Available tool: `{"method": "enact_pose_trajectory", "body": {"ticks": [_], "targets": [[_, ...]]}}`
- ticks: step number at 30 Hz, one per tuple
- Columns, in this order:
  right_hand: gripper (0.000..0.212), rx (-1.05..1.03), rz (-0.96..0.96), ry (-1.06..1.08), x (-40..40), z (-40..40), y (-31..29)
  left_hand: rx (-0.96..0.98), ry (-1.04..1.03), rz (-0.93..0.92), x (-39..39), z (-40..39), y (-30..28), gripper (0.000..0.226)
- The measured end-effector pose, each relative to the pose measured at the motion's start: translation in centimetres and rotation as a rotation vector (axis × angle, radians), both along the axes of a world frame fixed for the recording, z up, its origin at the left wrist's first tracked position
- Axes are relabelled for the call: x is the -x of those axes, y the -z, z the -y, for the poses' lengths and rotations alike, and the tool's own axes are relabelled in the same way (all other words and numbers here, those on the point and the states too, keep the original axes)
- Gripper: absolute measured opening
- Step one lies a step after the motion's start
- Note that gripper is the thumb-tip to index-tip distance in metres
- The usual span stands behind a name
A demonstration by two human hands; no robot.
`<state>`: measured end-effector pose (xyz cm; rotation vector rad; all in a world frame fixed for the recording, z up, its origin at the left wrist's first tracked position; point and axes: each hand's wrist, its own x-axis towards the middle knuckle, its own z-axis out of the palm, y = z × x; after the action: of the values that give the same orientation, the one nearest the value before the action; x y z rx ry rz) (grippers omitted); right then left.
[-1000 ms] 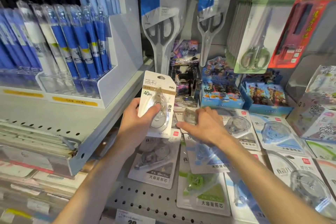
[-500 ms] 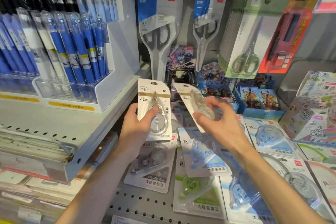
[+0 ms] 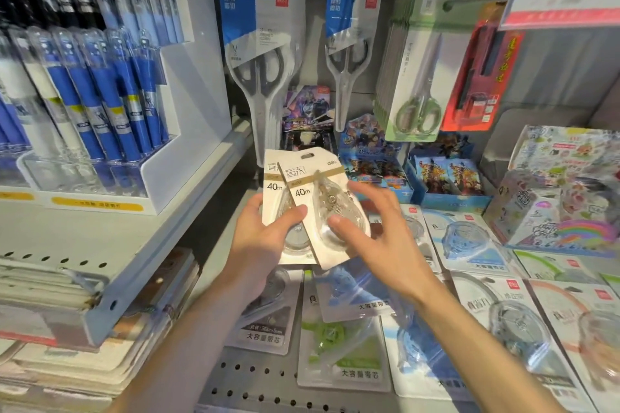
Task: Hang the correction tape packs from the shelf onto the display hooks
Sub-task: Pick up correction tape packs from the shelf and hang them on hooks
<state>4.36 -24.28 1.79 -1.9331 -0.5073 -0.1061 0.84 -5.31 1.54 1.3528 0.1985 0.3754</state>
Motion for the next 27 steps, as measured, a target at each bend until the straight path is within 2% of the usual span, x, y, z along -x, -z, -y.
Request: {"method": "enact_pose_trajectory", "body": {"ticks": [2, 4, 6, 8, 11, 16, 20, 27], "targets": [[0.069, -0.150, -0.192, -0.063, 0.3, 0.3, -0.4, -0.027, 0.003, 0.025, 0.7, 0.0, -0.2, 0.032], [0.049, -0.237, -0.331, -0.139, 0.7, 0.6, -0.4, -0.062, 0.035, 0.054, 1.6, 0.1, -0.4, 0.033], [0.036, -0.301, -0.359, -0.159, 1.6, 1.2, -0.5, -0.109, 0.074, 0.085, 2.7, 0.4, -0.8, 0.035], [0.038, -0.377, -0.379, -0.138, 2.8, 2.1, -0.5, -0.152, 0.098, 0.120, 4.0, 0.8, -1.2, 0.037], [0.045, -0.440, -0.370, -0.093, 4.8, 4.0, -0.5, -0.156, 0.125, 0.157, 6.0, 1.5, -1.7, 0.040], [0.043, -0.527, -0.326, -0.003, 8.6, 8.6, -0.5, -0.127, 0.152, 0.172, 8.6, 4.4, -2.8, 0.045], [0.042, -0.545, -0.233, 0.060, 10.9, 13.1, -0.7, -0.211, 0.187, 0.216, 10.1, 8.2, -3.9, 0.036], [0.038, -0.546, -0.061, 0.080, 12.8, 23.4, -2.8, -0.332, 0.181, 0.312, 11.5, 17.7, -6.3, 0.037]]}}
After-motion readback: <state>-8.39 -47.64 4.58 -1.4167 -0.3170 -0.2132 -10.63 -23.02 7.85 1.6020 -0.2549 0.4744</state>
